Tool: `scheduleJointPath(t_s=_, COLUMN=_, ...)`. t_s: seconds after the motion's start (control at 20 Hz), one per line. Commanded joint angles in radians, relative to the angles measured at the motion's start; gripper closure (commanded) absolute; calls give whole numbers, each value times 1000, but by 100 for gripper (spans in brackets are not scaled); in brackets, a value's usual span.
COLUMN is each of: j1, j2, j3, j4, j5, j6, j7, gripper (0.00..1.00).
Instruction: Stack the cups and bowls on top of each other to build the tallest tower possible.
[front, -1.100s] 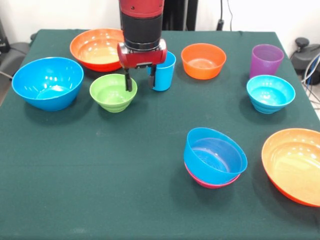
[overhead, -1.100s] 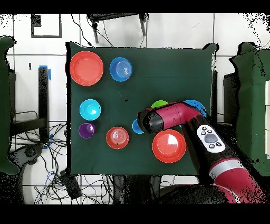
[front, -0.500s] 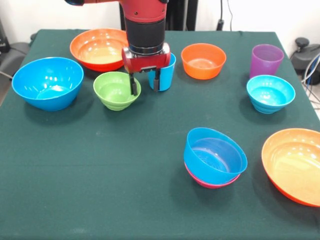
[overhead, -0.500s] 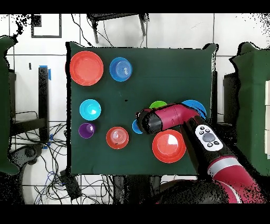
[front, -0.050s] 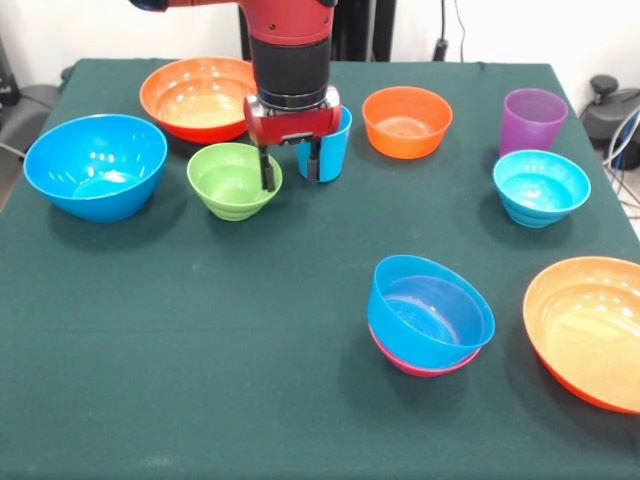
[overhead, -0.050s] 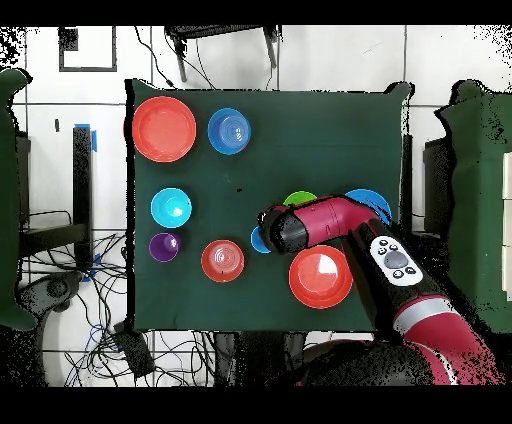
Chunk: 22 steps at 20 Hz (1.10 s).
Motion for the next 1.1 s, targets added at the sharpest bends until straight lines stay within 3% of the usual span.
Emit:
scheduleJointPath(t_s=0.05, j1=36, j2=11, j3=-20, j4=-36, j5=-79, j6=-36, j7=-39, gripper=0)
scheduleJointPath(t_s=1.1, j1=135, j2=-1, j3=-124, j4=-83, j5=-148, j6=-119, j7=28, gripper=0)
